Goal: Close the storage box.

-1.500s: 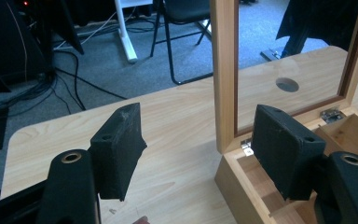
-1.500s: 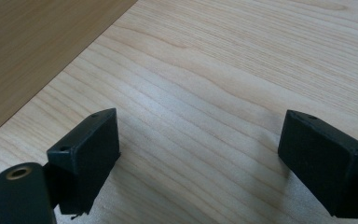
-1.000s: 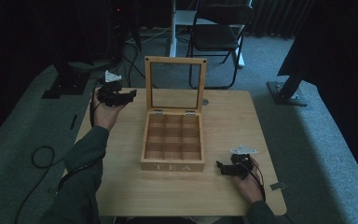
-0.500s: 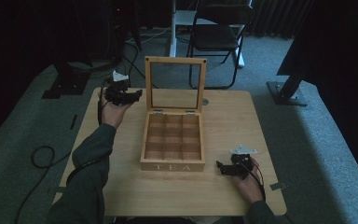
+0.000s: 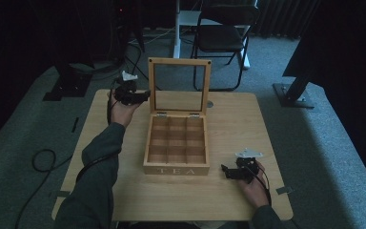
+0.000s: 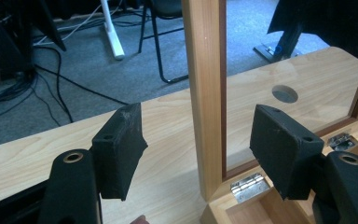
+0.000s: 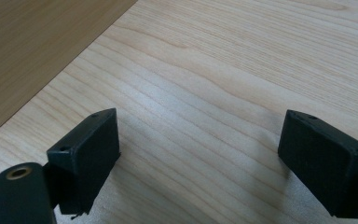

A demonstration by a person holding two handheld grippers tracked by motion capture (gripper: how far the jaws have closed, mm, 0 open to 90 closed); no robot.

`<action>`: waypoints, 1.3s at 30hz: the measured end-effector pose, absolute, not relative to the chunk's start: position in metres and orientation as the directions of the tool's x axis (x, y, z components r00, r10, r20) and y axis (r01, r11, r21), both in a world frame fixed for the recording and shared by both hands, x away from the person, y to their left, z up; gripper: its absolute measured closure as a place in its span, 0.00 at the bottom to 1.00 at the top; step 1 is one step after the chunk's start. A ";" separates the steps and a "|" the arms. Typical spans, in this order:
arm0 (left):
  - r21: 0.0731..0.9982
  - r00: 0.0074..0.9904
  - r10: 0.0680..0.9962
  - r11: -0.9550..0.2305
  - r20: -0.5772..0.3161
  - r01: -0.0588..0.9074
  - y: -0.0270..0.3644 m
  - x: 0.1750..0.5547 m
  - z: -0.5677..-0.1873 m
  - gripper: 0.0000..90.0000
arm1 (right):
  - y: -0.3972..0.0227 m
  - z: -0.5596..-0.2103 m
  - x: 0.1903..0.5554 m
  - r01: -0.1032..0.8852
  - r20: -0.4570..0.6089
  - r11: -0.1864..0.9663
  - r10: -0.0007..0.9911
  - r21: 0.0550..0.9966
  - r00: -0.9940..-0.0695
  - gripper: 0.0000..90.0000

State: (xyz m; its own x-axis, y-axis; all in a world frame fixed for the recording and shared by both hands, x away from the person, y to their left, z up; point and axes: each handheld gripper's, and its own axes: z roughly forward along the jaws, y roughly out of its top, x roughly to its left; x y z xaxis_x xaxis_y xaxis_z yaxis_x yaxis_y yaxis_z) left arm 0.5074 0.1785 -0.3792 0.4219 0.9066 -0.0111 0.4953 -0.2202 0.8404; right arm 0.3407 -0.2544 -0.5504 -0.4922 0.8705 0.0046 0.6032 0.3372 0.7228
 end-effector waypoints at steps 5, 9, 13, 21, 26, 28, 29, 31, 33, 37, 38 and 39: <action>0.839 0.430 0.903 -0.222 -0.015 0.496 0.174 0.515 -0.380 0.38 | -0.254 -0.550 0.341 0.603 0.004 0.338 0.870 0.723 -0.492 0.14; 0.838 0.434 0.900 -0.214 -0.029 0.501 0.170 0.520 -0.381 0.37 | -0.254 -0.550 0.341 0.603 0.004 0.338 0.870 0.723 -0.492 0.14; 0.837 0.436 0.899 -0.206 -0.043 0.508 0.168 0.526 -0.383 0.36 | -0.254 -0.550 0.341 0.603 0.004 0.337 0.870 0.723 -0.492 0.14; 0.838 0.428 0.902 -0.189 -0.058 0.512 0.167 0.537 -0.380 0.39 | -0.254 -0.550 0.341 0.603 0.004 0.337 0.871 0.723 -0.492 0.14; 0.834 0.428 0.902 -0.195 -0.054 0.516 0.165 0.544 -0.378 0.44 | -0.254 -0.550 0.341 0.603 0.005 0.337 0.871 0.723 -0.492 0.14; 0.835 0.435 0.899 -0.199 -0.053 0.513 0.164 0.546 -0.377 0.44 | -0.254 -0.550 0.341 0.603 0.005 0.337 0.871 0.723 -0.492 0.14; 0.834 0.436 0.898 -0.199 -0.055 0.514 0.163 0.547 -0.377 0.44 | -0.254 -0.550 0.341 0.603 0.005 0.337 0.871 0.723 -0.492 0.14; 0.833 0.436 0.898 -0.196 -0.060 0.518 0.163 0.551 -0.377 0.44 | -0.255 -0.550 0.341 0.603 0.004 0.338 0.870 0.723 -0.493 0.14; 0.830 0.433 0.900 -0.199 -0.056 0.521 0.162 0.553 -0.377 0.44 | -0.254 -0.550 0.341 0.603 0.005 0.337 0.870 0.723 -0.492 0.14; 0.838 0.435 0.897 -0.176 -0.080 0.516 0.163 0.558 -0.374 0.44 | -0.254 -0.550 0.341 0.603 0.005 0.337 0.870 0.723 -0.492 0.14; 0.842 0.433 0.897 -0.165 -0.088 0.513 0.163 0.560 -0.373 0.44 | -0.254 -0.550 0.341 0.603 0.005 0.337 0.870 0.723 -0.492 0.14; 0.843 0.435 0.896 -0.165 -0.089 0.512 0.163 0.561 -0.372 0.44 | -0.254 -0.550 0.341 0.603 0.005 0.337 0.871 0.723 -0.492 0.13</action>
State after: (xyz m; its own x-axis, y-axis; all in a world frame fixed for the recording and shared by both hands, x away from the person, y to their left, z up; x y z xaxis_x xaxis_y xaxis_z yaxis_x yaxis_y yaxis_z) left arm 0.5607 0.1626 -0.3723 0.4345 0.8963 -0.0889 0.5121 -0.1647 0.8430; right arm 0.3408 -0.2544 -0.5504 -0.4921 0.8705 0.0050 0.6032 0.3368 0.7230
